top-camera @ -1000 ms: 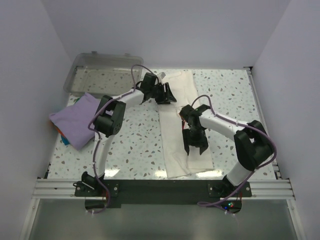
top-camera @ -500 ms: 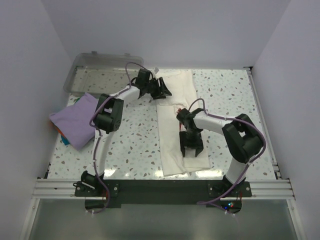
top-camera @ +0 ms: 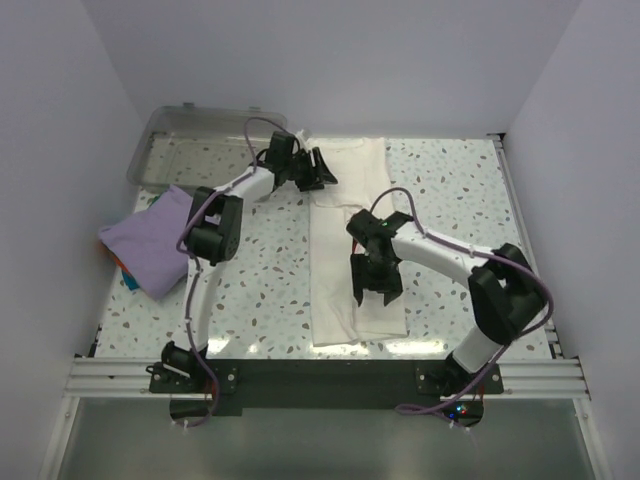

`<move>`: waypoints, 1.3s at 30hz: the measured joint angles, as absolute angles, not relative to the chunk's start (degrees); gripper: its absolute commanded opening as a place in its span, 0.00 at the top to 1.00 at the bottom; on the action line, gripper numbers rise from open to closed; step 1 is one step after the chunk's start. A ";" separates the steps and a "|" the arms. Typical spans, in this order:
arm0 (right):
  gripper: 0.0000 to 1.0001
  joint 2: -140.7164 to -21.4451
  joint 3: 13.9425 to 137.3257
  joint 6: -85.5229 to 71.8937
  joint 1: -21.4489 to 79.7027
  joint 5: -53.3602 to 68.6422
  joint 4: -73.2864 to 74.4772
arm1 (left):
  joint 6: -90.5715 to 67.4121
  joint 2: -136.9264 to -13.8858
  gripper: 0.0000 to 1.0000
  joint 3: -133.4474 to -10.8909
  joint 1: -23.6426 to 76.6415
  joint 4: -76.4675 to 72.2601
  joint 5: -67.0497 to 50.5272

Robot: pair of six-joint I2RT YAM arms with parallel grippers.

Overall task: Fold and stack the t-shirts
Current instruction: Fold the tshirt

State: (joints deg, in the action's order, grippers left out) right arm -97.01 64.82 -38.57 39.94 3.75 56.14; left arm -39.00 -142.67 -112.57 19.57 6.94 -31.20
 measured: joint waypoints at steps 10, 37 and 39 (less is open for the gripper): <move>0.39 -84.62 52.34 -38.33 39.79 1.23 60.55 | -32.21 -111.44 0.39 -86.26 23.59 11.31 -19.46; 0.57 -87.61 46.89 -36.91 39.07 -3.07 51.86 | -45.91 -82.54 0.37 -42.15 51.57 24.01 -10.35; 0.58 -87.42 46.87 -36.95 39.07 -3.16 51.88 | -45.93 -83.57 0.39 -41.30 51.70 22.52 -11.90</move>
